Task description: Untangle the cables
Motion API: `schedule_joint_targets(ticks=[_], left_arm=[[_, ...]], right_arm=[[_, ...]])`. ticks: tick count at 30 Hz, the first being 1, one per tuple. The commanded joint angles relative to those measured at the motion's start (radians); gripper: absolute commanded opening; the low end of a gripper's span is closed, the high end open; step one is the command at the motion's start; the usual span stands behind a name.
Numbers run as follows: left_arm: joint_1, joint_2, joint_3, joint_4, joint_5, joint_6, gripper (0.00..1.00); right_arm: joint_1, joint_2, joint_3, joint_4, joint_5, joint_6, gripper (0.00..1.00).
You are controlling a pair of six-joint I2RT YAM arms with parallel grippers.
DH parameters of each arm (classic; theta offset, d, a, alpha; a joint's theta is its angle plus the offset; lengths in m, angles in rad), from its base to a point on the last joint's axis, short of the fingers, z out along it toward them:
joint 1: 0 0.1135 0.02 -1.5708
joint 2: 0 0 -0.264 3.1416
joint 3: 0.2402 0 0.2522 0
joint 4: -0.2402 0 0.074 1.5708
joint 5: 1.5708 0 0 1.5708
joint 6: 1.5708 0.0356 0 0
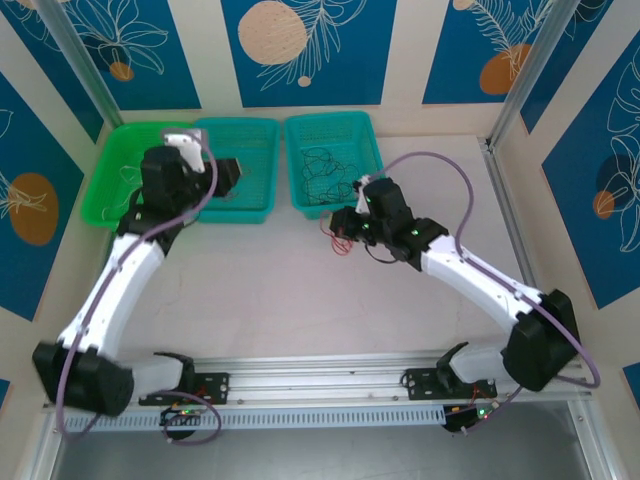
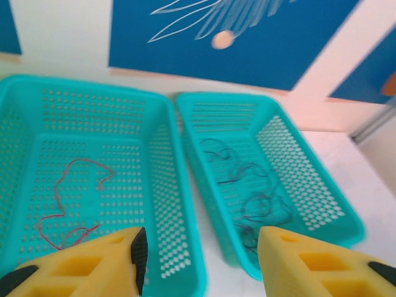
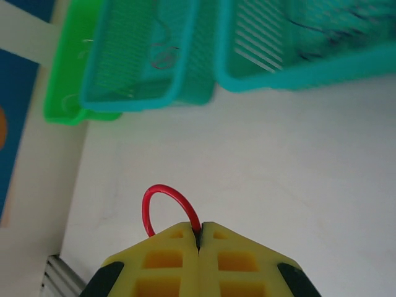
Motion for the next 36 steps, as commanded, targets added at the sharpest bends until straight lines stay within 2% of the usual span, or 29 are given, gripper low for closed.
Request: schedule_joint_targets(ticks=[1,7,13,15,19,22,25,27,32,36], left_arm=[[-0.090,-0.117,-0.110,-0.070,-0.079,-0.018,0.51],[-0.224,-0.281,-0.220,-0.252,-0.177,-0.029,0.52],[-0.260,-0.360,-0.325,-0.335,-0.235,-0.038,0.55],[-0.260,-0.380,-0.350,-0.336,-0.255,-0.037,0.56],[-0.260,-0.397,-0.374,-0.334,-0.301,-0.026,0.60],[-0.258,-0.395,-0.396,-0.318,-0.342,-0.019,0.62],[-0.254,-0.396,-0.432,-0.272,-0.387,-0.018,0.64],[-0.246,-0.395,-0.461,-0.230,-0.419,-0.016,0.65],[-0.174,-0.369,-0.529,-0.101,-0.463,-0.015,0.68],[-0.097,-0.344,-0.595,0.018,-0.480,-0.016,0.70]], right_arm=[[0.021,0.141,0.160,0.082,-0.073,-0.067,0.00],[0.039,0.486,0.513,0.106,-0.078,-0.113,0.00],[0.081,0.850,0.969,-0.015,-0.011,-0.196,0.00],[0.095,0.956,1.125,-0.072,0.011,-0.216,0.04],[0.104,1.158,1.458,-0.217,0.006,-0.252,0.24],[0.101,1.207,1.614,-0.296,-0.005,-0.282,0.31],[0.101,1.142,1.602,-0.324,-0.015,-0.323,0.32],[0.104,1.057,1.522,-0.330,-0.011,-0.350,0.31],[0.098,0.727,1.106,-0.236,-0.003,-0.400,0.31],[0.085,0.402,0.680,-0.117,0.119,-0.415,0.31]])
